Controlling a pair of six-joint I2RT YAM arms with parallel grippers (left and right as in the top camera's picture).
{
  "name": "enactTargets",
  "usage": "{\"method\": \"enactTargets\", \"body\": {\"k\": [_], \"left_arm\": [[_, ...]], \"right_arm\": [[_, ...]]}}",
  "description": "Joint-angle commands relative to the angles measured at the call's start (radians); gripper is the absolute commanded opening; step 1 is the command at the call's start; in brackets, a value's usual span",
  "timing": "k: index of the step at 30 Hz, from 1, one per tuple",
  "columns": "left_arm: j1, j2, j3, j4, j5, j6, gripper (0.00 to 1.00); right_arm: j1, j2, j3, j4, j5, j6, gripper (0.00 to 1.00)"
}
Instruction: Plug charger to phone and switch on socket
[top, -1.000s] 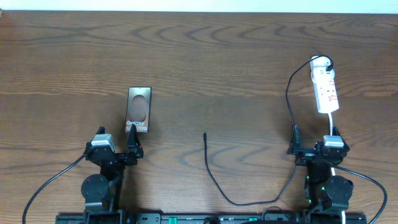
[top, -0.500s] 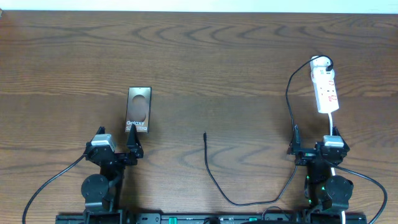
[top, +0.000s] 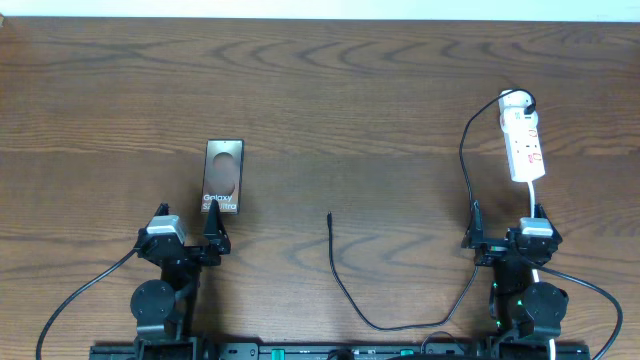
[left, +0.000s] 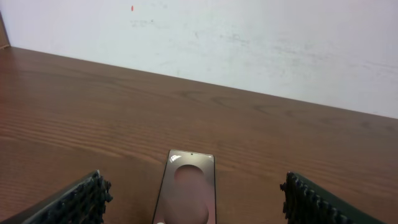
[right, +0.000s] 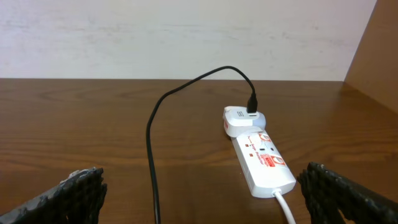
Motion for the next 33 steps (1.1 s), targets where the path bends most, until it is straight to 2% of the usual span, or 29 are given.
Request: {"method": "enactTargets", "body": {"k": [1,28,33], "left_arm": [[-0.001,-0.005,-0.012,-0.039,0.031,0.017,0.87],[-0.002,-0.005,-0.012,-0.013,0.067,0.000,0.87],[-0.001,-0.005,0.019,-0.014,0.139,-0.005,0.87]], "right_arm": [[0.008,0.000,-0.001,-0.005,-0.002,-0.005,0.99],[0.008,0.000,-0.001,-0.005,-0.002,-0.005,0.99],[0.008,0.000,-0.001,-0.005,-0.002,-0.005,0.99]]}}
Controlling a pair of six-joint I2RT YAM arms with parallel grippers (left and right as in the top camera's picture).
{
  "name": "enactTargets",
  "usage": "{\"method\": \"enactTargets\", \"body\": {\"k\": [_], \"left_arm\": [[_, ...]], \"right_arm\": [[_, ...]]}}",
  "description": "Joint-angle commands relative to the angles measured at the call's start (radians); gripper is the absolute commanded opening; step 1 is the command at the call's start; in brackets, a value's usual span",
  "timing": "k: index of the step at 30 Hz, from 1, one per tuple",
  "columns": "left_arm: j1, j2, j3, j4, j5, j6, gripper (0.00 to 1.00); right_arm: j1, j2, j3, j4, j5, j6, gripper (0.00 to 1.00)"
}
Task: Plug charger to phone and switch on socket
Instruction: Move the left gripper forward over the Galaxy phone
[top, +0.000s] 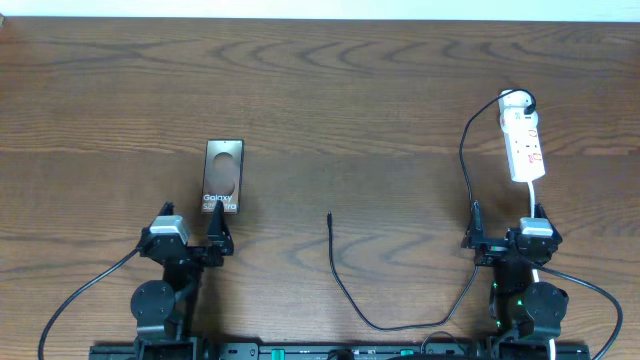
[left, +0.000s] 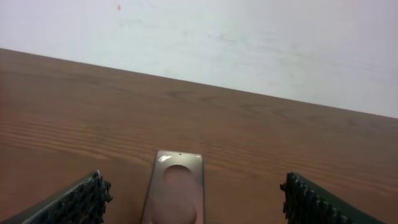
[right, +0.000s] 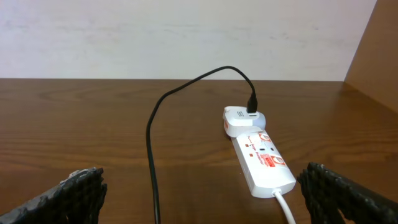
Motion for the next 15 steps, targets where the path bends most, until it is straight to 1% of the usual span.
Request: {"method": "enactTargets", "body": {"k": [1,3,6,9,11,15], "left_arm": [[-0.001,-0.005,0.035,-0.028,0.103,0.008,0.87],[-0.001,-0.001,0.069,-0.039,0.106,0.026,0.87],[-0.001,0.035,0.158,-0.076,0.105,0.083,0.87],[-0.001,0.124,0.273,-0.120,0.101,0.137,0.87],[-0.001,0.237,0.377,-0.176,0.099,0.181,0.87],[-0.001,0.499,0.588,-0.307,0.083,0.187,0.87]], "right_arm": [[0.008,0.000,-0.001,-0.005,-0.002,-0.005,0.99],[0.008,0.000,-0.001,-0.005,-0.002,-0.004,0.99],[0.008,0.000,-0.001,-0.005,-0.002,-0.005,0.99],[0.008,0.000,-0.001,-0.005,-0.002,-0.005,0.99],[0.008,0.000,-0.001,-0.005,-0.002,-0.005,0.99],[0.008,0.000,-0.001,-0.005,-0.002,-0.004,0.99]]}}
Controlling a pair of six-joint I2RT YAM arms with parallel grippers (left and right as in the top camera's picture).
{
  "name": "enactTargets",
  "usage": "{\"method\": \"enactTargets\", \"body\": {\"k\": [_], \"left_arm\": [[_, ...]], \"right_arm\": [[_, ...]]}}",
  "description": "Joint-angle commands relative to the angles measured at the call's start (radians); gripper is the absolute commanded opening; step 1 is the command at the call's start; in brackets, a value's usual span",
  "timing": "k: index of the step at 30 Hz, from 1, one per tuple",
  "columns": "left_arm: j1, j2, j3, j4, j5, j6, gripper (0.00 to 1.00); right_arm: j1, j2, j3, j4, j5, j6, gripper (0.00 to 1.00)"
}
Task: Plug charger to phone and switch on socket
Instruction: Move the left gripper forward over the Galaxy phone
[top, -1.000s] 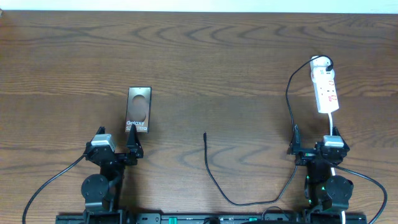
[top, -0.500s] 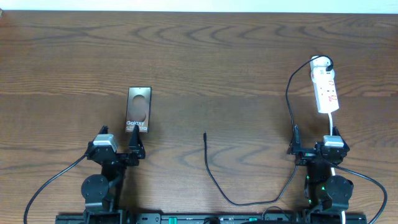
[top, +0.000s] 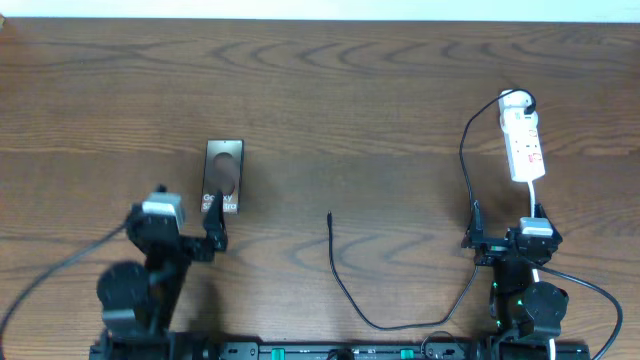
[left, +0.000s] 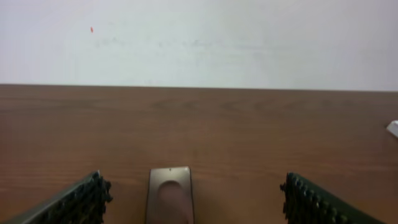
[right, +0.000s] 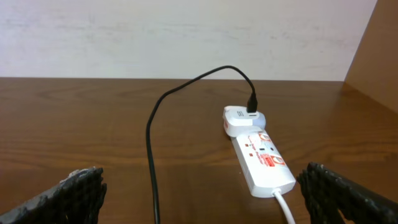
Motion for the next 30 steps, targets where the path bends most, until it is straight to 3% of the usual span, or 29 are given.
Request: {"method": "enactTargets", "body": {"k": [1,10,14,20,30], "left_arm": [[-0.001,0.253,0.209,-0.106,-0.002,0.044,0.87],[-0.001,0.901,0.751,-0.578,-0.011,0.062,0.87],[-0.001,1.101,0.869,-0.727,-0.013,0.070,0.87],[-0.001,1.261,0.870,-0.751,-0.014,0.070,0.87],[-0.001,1.292,0.870,-0.748,-0.014,0.070,0.87]], "right_arm": [[0.008,-0.003,-0.001,-0.005,-0.002,-0.005,0.99],[0.008,-0.003,-0.001,-0.005,-0.002,-0.004,0.99],[0.008,-0.003,-0.001,-0.005,-0.002,-0.005,0.99],[0.008,-0.003,-0.001,-0.005,-0.002,-0.005,0.99],[0.008,-0.003,-0.001,-0.005,-0.002,-0.005,0.99]]}}
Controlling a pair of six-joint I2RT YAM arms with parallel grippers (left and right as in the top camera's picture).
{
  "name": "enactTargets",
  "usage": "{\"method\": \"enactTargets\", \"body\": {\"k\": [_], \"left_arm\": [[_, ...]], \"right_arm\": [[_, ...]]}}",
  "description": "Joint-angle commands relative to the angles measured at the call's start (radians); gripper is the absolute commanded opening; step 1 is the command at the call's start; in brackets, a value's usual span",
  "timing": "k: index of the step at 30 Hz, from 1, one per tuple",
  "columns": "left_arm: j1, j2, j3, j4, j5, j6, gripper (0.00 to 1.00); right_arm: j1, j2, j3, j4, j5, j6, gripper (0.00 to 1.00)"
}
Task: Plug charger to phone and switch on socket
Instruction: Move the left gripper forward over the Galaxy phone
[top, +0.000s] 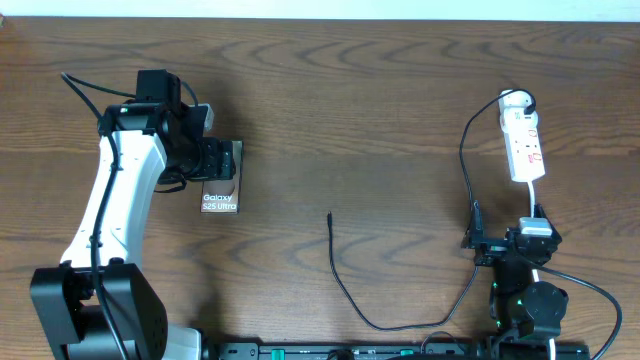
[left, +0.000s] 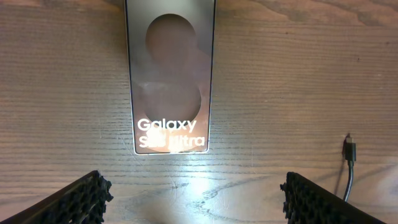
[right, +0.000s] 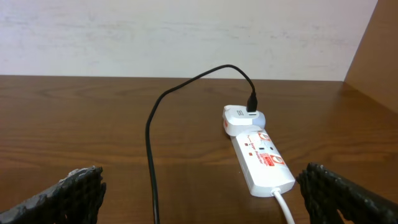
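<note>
The phone (top: 221, 196) lies flat left of centre, screen up, showing "Galaxy" lettering; the left wrist view looks straight down on the phone (left: 171, 81). My left gripper (top: 217, 160) hangs open above it, pointing down, its fingers (left: 73, 201) wide apart with bare wood between them. The black charger cable's loose plug (top: 329, 216) lies to the phone's right, also seen as the plug (left: 349, 147). The cable runs to a white adapter (right: 241, 118) in the white power strip (top: 523, 135). My right gripper (right: 205, 199) rests open at the front right.
The cable (top: 400, 322) loops along the front of the wooden table (top: 380, 90) and rises past my right arm (top: 525, 290) to the strip. A white lead (right: 285, 205) leaves the strip's near end. A wall stands behind the table.
My left arm has gone from its spot near the front edge out over the phone, and its gripper now points straight down, still open. The phone, cable and right arm have not moved.
Both grippers sat open at the front edge, the left one facing the phone along the table. The left wrist then turned and rose a little. Now it is stretched out above the phone, looking down. The right arm, the cable and the strip stayed put throughout.
</note>
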Motion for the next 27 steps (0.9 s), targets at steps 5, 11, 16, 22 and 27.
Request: {"method": "enactTargets", "body": {"k": [5,11,16,22,27], "left_arm": [[-0.001,-0.001,0.017,-0.003,-0.006,0.010,0.52],[-0.001,-0.001,0.017,0.003,-0.006,-0.001,1.00],[-0.002,0.000,0.017,0.013,-0.063,0.024,1.00],[-0.002,0.000,0.011,0.027,-0.112,0.003,1.00],[-0.012,0.013,-0.024,0.077,-0.111,-0.007,1.00]], "right_arm": [[0.008,-0.005,-0.001,-0.005,-0.002,-0.004,0.99],[0.008,-0.005,-0.001,-0.005,-0.002,-0.005,0.99],[0.008,-0.005,-0.001,-0.005,-0.002,-0.005,0.99],[0.008,-0.005,-0.001,-0.005,-0.002,-0.005,0.99],[0.008,-0.005,-0.001,-0.005,-0.002,-0.005,0.99]]}}
